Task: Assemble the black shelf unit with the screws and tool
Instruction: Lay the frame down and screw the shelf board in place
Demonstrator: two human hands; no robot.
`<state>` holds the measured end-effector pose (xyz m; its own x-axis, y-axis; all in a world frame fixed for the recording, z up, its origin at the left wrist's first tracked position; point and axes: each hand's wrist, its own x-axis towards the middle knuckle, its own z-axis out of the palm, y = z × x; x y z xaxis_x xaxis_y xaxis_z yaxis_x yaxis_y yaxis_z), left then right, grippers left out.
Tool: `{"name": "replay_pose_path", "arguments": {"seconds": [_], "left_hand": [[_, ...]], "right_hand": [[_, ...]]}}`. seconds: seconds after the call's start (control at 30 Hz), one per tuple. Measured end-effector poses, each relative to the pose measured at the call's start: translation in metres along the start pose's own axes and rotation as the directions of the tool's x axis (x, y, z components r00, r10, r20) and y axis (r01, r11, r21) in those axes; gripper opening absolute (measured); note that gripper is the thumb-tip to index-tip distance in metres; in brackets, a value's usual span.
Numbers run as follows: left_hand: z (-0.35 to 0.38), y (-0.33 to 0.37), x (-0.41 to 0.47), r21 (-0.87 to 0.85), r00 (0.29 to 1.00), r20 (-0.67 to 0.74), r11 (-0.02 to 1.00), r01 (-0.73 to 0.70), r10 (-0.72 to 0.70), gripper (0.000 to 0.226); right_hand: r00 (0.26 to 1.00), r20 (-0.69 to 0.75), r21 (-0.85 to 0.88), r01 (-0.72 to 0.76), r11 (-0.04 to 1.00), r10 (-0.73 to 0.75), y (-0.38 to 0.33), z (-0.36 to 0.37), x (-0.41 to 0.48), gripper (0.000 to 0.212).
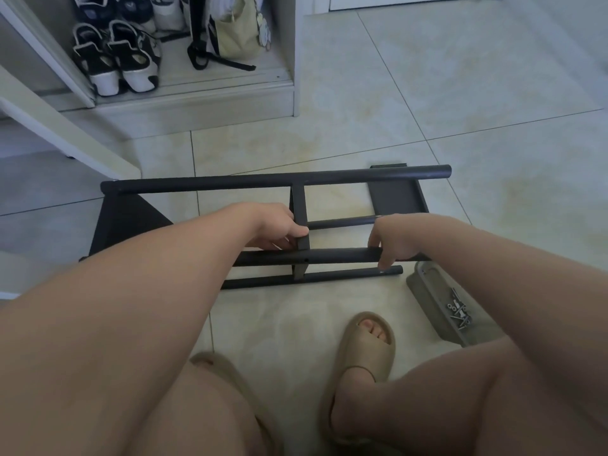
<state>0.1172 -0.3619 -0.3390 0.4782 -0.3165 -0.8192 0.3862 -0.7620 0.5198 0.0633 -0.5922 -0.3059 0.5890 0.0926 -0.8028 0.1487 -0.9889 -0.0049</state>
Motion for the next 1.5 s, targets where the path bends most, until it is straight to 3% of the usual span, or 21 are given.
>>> {"name": "replay_pose_path", "arguments": {"seconds": [0.47,0.8,0.97,1.13,1.33,1.5], "left_hand": [[0.014,-0.008,-0.004,0.008,0.983,-0.137,0.992,-0.123,0.123,0.033],[0.03,0.035,0.018,-0.001,0.942,-0.286,0.983,-0.185,0.177,0.043],[0.028,0.049,0.032,-0.001,0.938,-0.303,0.984,-0.177,0.168,0.047],[0.005,0.03,0.034,-0.034,0.942,-0.306,0.987,-0.156,0.139,0.048],[-0.038,-0.007,0.019,-0.08,0.932,-0.339,0.984,-0.162,0.126,0.025],[-0.05,-0.022,0.013,-0.057,0.896,-0.428,0.986,-0.157,0.118,0.032]], "right_hand": [[0.995,-0.097,0.055,0.042,0.998,-0.036,0.006,0.011,-0.009,0.027],[0.962,-0.264,0.121,-0.032,0.992,0.063,0.047,0.001,-0.01,0.006],[0.943,-0.323,0.141,-0.043,0.989,0.087,0.06,-0.002,-0.008,0.01],[0.938,-0.345,0.089,0.009,0.996,0.023,0.04,-0.012,0.0,0.008],[0.919,-0.393,0.048,0.063,0.997,-0.039,-0.005,-0.026,0.021,0.014],[0.907,-0.416,0.052,0.088,0.995,-0.059,-0.028,-0.031,0.036,0.011]]}}
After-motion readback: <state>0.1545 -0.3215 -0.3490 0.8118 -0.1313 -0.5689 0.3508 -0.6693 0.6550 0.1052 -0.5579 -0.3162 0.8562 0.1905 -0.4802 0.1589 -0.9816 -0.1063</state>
